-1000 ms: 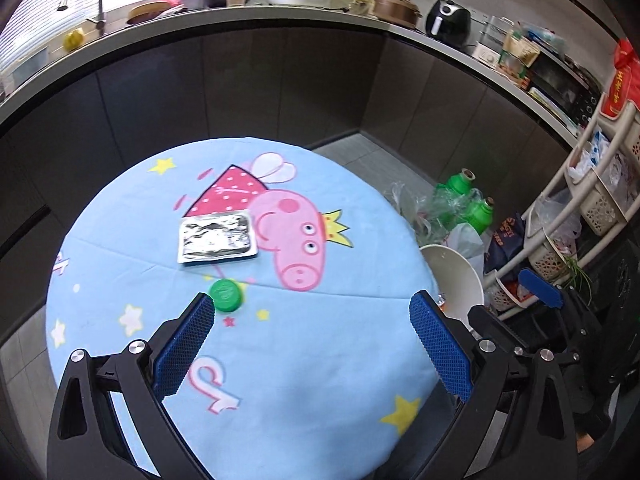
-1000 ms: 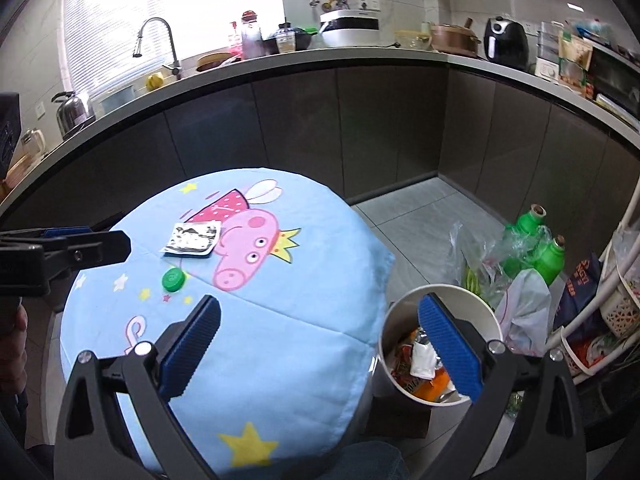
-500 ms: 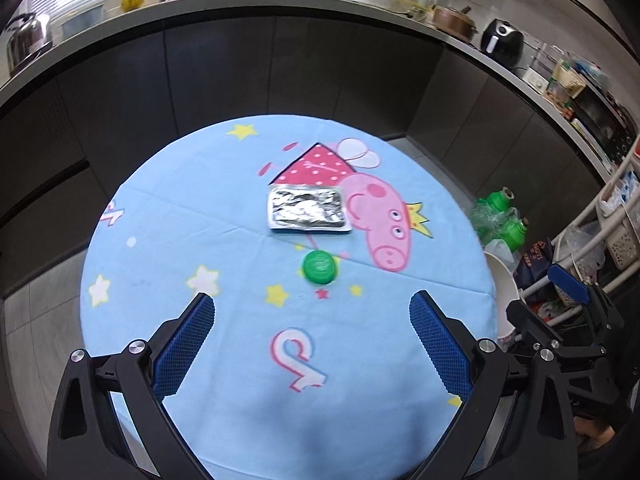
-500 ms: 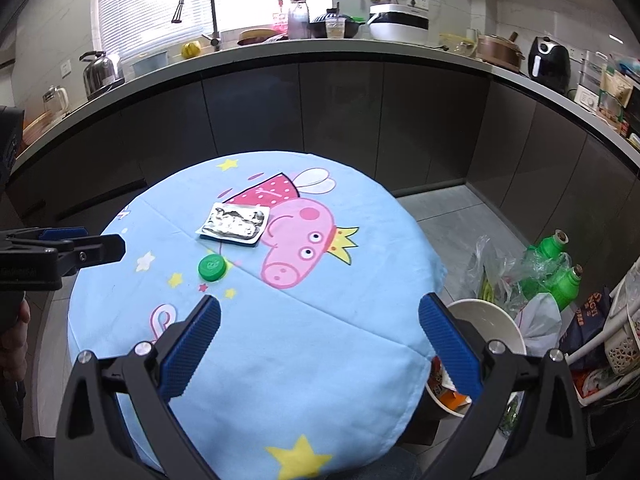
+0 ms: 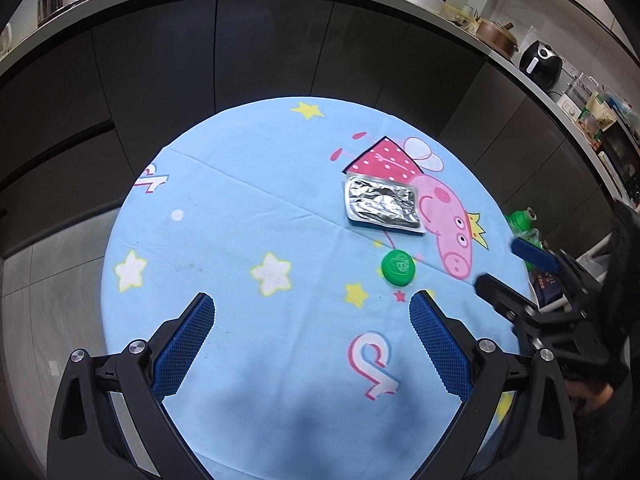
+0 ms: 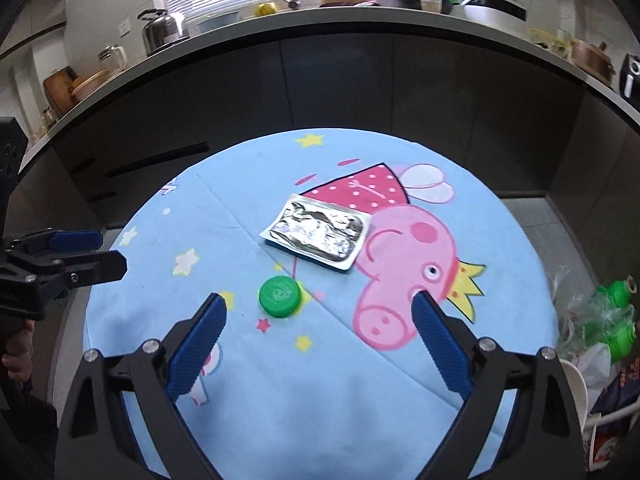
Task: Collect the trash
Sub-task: 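Grasp the silver foil packet with the right tool while the left tool grasps the green cap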
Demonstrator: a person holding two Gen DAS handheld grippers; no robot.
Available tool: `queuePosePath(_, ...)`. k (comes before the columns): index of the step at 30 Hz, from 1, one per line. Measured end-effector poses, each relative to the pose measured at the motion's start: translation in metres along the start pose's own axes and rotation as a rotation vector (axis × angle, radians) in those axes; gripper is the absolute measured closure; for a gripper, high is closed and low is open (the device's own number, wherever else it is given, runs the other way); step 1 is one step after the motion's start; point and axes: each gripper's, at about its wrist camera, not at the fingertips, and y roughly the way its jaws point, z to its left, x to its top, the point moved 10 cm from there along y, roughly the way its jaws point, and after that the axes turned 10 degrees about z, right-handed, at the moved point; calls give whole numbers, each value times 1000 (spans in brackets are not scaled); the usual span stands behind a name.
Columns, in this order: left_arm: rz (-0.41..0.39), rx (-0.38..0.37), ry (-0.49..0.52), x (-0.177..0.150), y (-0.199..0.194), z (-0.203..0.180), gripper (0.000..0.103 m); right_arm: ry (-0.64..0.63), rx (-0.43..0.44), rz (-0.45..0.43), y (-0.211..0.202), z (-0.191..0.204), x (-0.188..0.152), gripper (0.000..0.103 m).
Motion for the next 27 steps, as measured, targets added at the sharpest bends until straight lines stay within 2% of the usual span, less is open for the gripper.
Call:
queuePosePath(5, -5, -6, -5, 1, 3, 11, 10, -72, 110, 36, 42, 6, 39, 13)
queuePosePath(9, 9, -21, -11, -1, 8, 16, 12, -126, 150, 74, 75, 8, 61, 13)
queuePosePath(15, 34, -9, -26, -2, 17, 24, 12, -119, 223, 137, 120, 6, 83, 12)
queuePosePath(18, 47, -5, -31, -2, 22, 26, 12, -111, 235, 150, 129, -1, 84, 12)
queuePosePath(22, 53, -9, -39, -2, 26, 26, 12, -134, 258, 180, 117, 2, 71, 12)
queuePosePath(25, 56, -15, -38, 1, 29, 25, 12, -180, 226, 194, 111, 10, 56, 13)
queuePosePath(27, 57, -21, -34, 1, 30, 22, 12, -213, 163, 203, 112, 14, 49, 19)
